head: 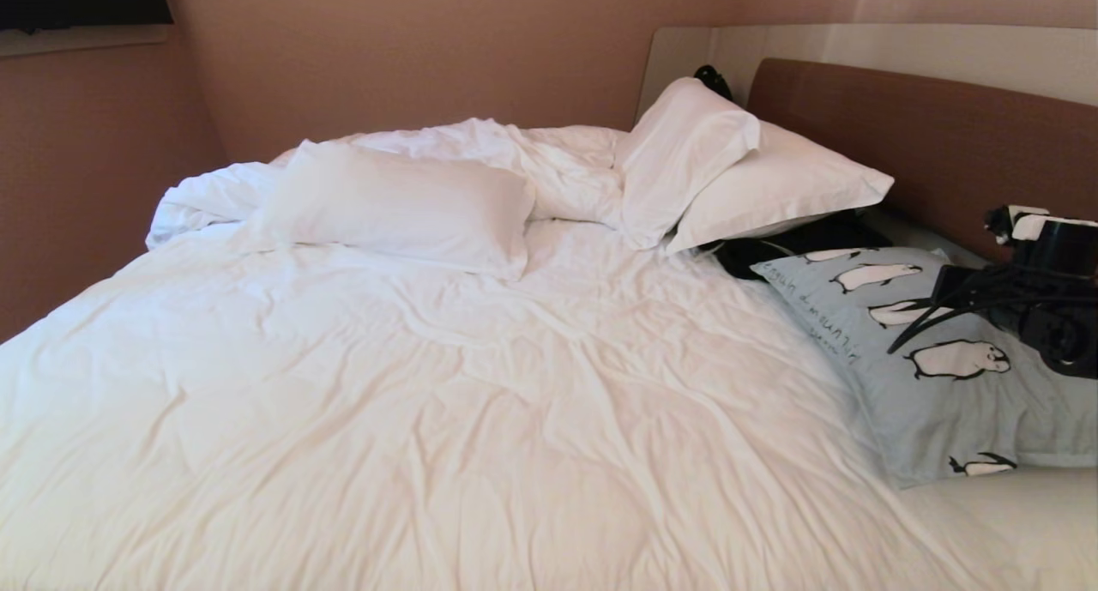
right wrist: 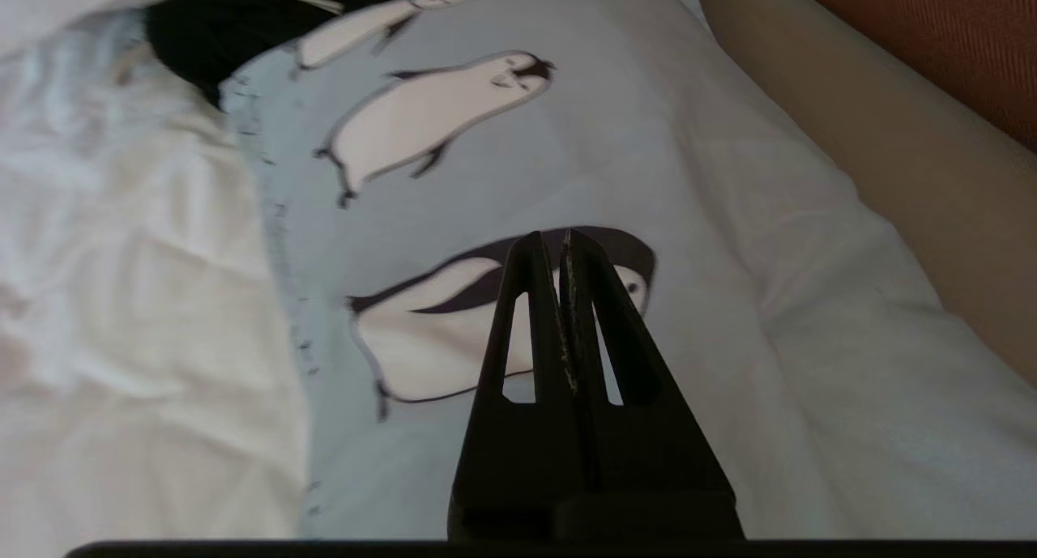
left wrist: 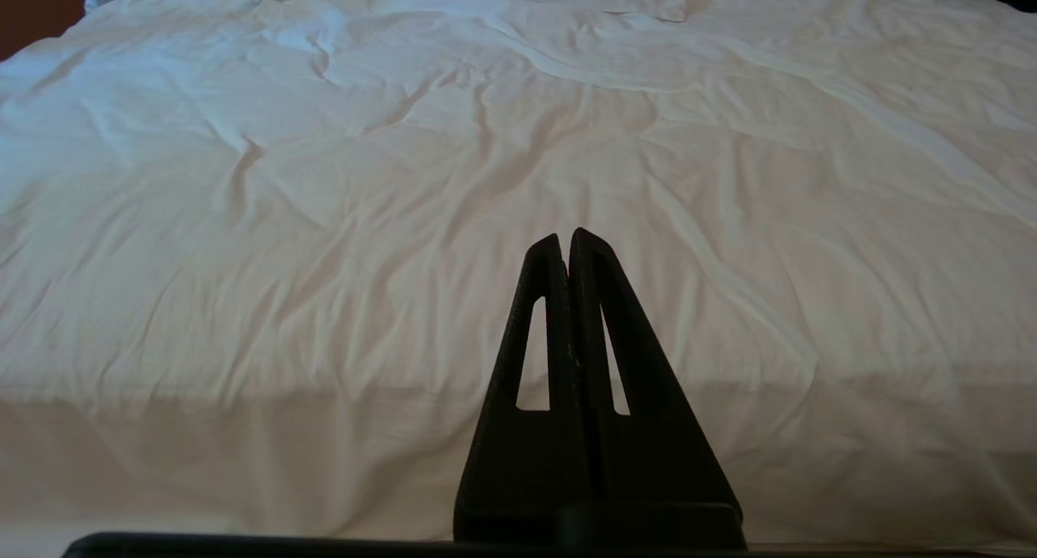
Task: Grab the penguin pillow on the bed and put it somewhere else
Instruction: Pick up the pillow
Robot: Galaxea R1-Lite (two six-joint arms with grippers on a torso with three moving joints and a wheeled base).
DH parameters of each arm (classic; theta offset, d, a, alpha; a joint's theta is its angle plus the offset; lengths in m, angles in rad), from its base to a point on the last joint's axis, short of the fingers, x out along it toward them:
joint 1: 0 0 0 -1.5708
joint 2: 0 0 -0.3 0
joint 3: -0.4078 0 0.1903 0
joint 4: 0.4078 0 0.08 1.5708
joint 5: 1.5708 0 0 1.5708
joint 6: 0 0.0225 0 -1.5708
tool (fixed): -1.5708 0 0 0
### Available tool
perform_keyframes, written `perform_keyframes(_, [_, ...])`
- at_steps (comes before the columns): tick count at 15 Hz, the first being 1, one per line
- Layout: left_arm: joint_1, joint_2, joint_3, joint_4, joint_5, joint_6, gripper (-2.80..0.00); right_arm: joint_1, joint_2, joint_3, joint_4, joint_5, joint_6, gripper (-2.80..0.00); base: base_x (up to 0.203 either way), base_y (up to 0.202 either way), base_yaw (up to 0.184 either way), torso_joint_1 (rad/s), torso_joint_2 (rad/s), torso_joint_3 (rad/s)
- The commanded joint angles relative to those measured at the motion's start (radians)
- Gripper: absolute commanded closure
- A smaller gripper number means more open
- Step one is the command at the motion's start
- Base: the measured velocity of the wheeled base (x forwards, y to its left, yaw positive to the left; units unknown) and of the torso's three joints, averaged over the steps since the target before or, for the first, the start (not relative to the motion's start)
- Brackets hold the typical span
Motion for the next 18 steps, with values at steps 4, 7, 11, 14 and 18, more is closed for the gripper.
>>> perform_keyframes(4, [0.000, 0.000, 0.000, 0.000, 0.001, 0.000, 0.00, -0.034, 0.068, -0.032, -0.004, 0.012, 0.003, 0.00, 0.000, 0.000, 0.000, 0.000, 0.00, 0.000])
perform_keyframes(7, [0.000, 0.000, 0.000, 0.000, 0.000, 0.000, 0.00, -0.065, 0.075, -0.056, 0.009, 0.013, 0.006, 0.00, 0.000, 0.000, 0.000, 0.000, 0.00, 0.000])
perform_keyframes(11, [0.000, 0.000, 0.000, 0.000, 0.000, 0.000, 0.00, -0.079, 0.070, -0.068, 0.021, 0.013, 0.011, 0.00, 0.000, 0.000, 0.000, 0.000, 0.00, 0.000])
perform_keyframes(14, [0.000, 0.000, 0.000, 0.000, 0.001, 0.000, 0.00, -0.078, 0.057, -0.067, 0.033, 0.013, 0.011, -2.80, 0.000, 0.000, 0.000, 0.000, 0.00, 0.000])
perform_keyframes(18, [0.000, 0.000, 0.000, 0.000, 0.000, 0.000, 0.00, -0.084, 0.026, -0.071, 0.097, 0.021, 0.010, -2.80, 0.000, 0.000, 0.000, 0.000, 0.00, 0.000])
